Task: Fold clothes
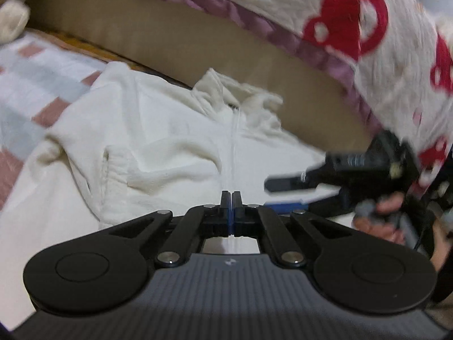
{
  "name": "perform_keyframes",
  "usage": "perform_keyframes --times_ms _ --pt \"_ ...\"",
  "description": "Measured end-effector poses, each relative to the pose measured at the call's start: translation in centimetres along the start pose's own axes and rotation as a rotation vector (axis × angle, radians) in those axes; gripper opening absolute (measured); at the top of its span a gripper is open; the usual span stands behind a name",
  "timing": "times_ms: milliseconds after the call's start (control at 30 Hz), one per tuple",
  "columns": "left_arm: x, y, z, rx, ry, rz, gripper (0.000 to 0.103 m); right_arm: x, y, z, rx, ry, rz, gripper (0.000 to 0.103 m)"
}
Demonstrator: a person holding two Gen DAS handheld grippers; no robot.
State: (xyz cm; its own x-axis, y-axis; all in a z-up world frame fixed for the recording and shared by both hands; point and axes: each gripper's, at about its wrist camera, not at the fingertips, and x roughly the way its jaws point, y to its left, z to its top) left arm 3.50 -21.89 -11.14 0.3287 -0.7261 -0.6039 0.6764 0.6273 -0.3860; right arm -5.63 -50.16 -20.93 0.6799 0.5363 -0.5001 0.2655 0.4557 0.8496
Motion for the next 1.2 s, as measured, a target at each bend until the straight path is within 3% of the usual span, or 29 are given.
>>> perform_keyframes --times_ms 100,167,333,433,500,533,633,767,900,1033,1133,1200 --pt "0.8 -0.2 -0.1 0.055 0.034 0.161 0.018 0.0 0.4 0.1 -0.016 -0.019 -0.014 0.062" --pt "1.3 0.5 -0.4 0.070 0.052 0.255 0.054 0.1 1.1 0.0 -0.067 -0.027 -0.053 0.062" --pt "1.5 3.6 0.3 -0.025 0.044 0.302 0.072 1.1 3.3 -0.8 -0.253 -0.057 -0.229 0.061" --pt "2.8 5.0 0.4 -0.120 0.108 0.241 0.067 1.7 3.7 -1.2 -0.334 -0.066 -0.349 0.061" --pt "3.0 4.9 0.0 -0.114 0.094 0.188 0.051 1.9 3.4 -1.0 -0.350 -0.061 -0.356 0.061" --pt "2.9 4.5 -0.2 -0.079 0.079 0.157 0.033 1.9 3.2 -0.8 -0.338 -0.058 -0.342 0.061" --pt "2.9 3.1 -0.3 0.038 0.080 0.137 0.025 1.9 2.3 0.1 -0.291 -0.053 -0.277 0.061" --pt "1.2 1.2 0.3 0.057 0.010 -0.009 0.024 1.3 0.6 0.9 -0.204 -0.051 -0.196 0.061" --pt "0.5 -2.5 0.3 0.126 -0.024 -0.201 0.024 0.1 -2.2 1.9 -0.003 -0.033 -0.023 0.062" --pt "2.4 -5.5 -0.7 0.140 0.056 -0.356 0.021 -1.0 -6.9 2.2 0.355 -0.044 0.250 0.063" --pt "4.6 -6.9 -1.7 0.198 0.123 -0.380 0.021 -1.2 -9.6 1.2 0.573 -0.042 0.453 0.066" --pt "5.9 -7.2 -1.9 0.198 0.176 -0.369 0.021 -1.7 -9.1 1.3 0.520 -0.045 0.395 0.067"
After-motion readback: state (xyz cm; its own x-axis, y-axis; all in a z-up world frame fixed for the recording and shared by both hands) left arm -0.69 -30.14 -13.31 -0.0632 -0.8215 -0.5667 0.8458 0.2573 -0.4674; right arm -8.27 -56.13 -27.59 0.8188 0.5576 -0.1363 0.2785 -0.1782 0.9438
